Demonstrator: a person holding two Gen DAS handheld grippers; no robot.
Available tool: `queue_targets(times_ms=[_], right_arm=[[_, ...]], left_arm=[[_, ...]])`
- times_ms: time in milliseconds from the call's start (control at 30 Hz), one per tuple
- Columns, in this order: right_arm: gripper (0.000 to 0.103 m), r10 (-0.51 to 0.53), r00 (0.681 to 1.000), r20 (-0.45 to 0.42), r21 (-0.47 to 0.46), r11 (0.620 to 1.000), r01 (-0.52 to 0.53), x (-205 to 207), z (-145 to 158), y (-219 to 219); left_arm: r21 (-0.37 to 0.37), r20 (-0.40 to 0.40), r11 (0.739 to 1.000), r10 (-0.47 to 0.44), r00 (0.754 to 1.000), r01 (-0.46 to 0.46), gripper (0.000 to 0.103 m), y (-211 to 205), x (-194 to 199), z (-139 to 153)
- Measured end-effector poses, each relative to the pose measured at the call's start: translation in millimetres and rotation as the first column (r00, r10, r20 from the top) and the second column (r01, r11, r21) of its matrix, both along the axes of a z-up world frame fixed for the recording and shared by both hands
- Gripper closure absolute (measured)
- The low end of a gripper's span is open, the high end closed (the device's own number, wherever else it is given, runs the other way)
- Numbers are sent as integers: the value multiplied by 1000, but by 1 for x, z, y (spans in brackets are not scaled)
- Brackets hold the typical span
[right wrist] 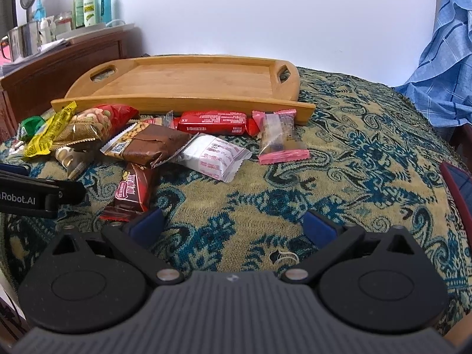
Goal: Organize snacks
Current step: 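Grasp the gold nut bag with the left tool while the right tool grasps the white pastry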
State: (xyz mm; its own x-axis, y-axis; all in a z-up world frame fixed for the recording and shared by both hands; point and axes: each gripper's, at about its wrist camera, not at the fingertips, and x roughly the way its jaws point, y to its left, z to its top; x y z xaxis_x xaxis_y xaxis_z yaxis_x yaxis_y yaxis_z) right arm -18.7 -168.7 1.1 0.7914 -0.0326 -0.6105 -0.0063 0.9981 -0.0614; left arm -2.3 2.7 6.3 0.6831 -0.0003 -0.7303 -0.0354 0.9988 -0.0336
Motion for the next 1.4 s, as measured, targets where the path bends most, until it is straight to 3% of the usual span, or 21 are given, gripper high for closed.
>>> queue_targets(times_ms=[133,333,433,500,600,833,900,1033,1133,1167,1200,1233,1400], right_arm=[[2,30,999,33,-10,1000,-29,-9,3,2],[16,70,988,139,50,996,-78,-23,18,0],[28,89,980,177,51,994,-99,-25,26,2],[34,94,981,169,24,995,-100,-18,28,4],[40,95,985,146,-19,995,-94,-5,31,5],[40,197,978,72,-107,976,-188,21,28,10],[34,225,973,60,-112,970,-217,27,29,9],[33,280,960,25,-123,954,-275,41,29,11],[32,295,955,2,-112,950,-293,48,26,13],[36,294,956,-1,-103,951,-292,49,26,13],[46,292,956,-4,-93,952,-292,49,25,13],[47,291,957,-5,-87,953,-290,49,25,14],[79,263,964,43,-75,963,-259,38,30,13]], left_arm=[[-14,45,1000,-5,999,6,2,4,-6,8],[5,217,999,-38,975,38,6,5,-22,30],[33,263,998,-54,963,47,23,3,-23,36],[48,266,997,-69,962,58,29,0,-20,37],[43,276,996,-87,957,78,30,-1,-16,39],[-26,254,990,-130,958,141,29,-8,4,39],[-26,241,988,-139,960,149,29,-12,12,38],[-27,210,990,-128,969,137,29,-19,26,33],[-52,170,990,-117,978,128,36,-19,32,28],[-63,157,988,-127,979,138,46,-19,34,26],[-72,146,987,-135,980,147,48,-19,34,25],[-71,147,987,-132,980,144,48,-20,33,25],[-39,186,988,-140,972,150,52,-28,24,26]])
